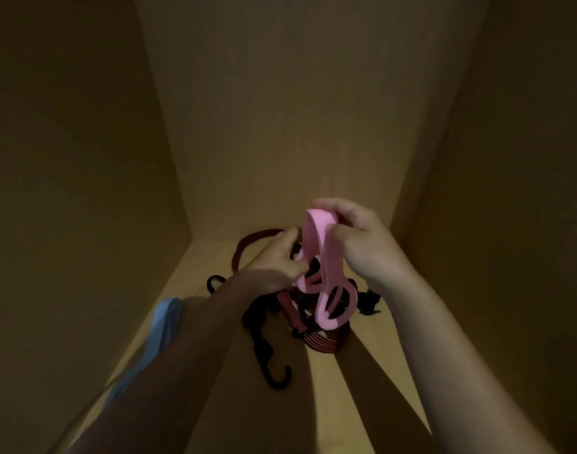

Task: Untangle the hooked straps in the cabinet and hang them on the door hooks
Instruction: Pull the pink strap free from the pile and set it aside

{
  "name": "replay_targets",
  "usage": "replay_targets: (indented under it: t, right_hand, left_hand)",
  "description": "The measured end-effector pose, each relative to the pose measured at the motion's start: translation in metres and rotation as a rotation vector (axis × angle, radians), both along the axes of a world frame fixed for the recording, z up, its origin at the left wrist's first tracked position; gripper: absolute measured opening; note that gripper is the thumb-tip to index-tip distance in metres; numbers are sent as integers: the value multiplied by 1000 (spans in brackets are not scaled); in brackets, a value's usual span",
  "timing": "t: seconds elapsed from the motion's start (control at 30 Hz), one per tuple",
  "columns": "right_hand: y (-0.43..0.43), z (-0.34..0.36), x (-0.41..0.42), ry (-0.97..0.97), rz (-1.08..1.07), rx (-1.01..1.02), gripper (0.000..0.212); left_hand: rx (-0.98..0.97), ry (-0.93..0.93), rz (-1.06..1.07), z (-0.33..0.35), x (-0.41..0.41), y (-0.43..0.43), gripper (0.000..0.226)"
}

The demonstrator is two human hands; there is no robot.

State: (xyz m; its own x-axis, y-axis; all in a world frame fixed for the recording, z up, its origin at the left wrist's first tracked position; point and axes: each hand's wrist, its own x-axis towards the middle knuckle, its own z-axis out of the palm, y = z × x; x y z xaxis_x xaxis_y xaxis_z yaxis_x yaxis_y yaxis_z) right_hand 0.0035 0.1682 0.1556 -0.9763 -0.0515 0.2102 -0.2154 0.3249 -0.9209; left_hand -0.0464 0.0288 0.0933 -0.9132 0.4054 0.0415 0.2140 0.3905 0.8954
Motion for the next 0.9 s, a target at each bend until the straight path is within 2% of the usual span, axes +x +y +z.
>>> replay_targets:
  t: [0.13,0.27,0.3,0.4,0.57,0.7,0.73,0.77,0.9]
  right_hand:
    - [20,-4,3,10,-135,-30,29]
    - [44,-15,8,9,-335,-81,24]
    - [51,-20,10,10,-387,-69,25]
    - [69,-39,15,11,-497,42,29]
    - [97,-69,25,-109,-589,171,34]
    - [116,-89,32,-159,-643,322,36]
    - [120,-94,34,-175,-647,380,35]
    - [123,-99,37,-191,-639,438,33]
    - [120,-119,45,-189,-583,593,12]
  left_hand:
    - [146,-152,-145,-7,9,33,26]
    - [293,-297,-196,-27,20,63,17]
    - [293,-314,-258,-34,25,70,12]
    - [235,-371,-390,-57,39,92,37]
    - [210,-558,-356,-77,65,128,28]
    - [193,-720,-359,-96,77,145,43]
    - [124,-666,-355,-101,78,150,44]
    - [-11,-532,-360,-106,77,154,41]
    - [-620,202,-317,-118,72,157,23]
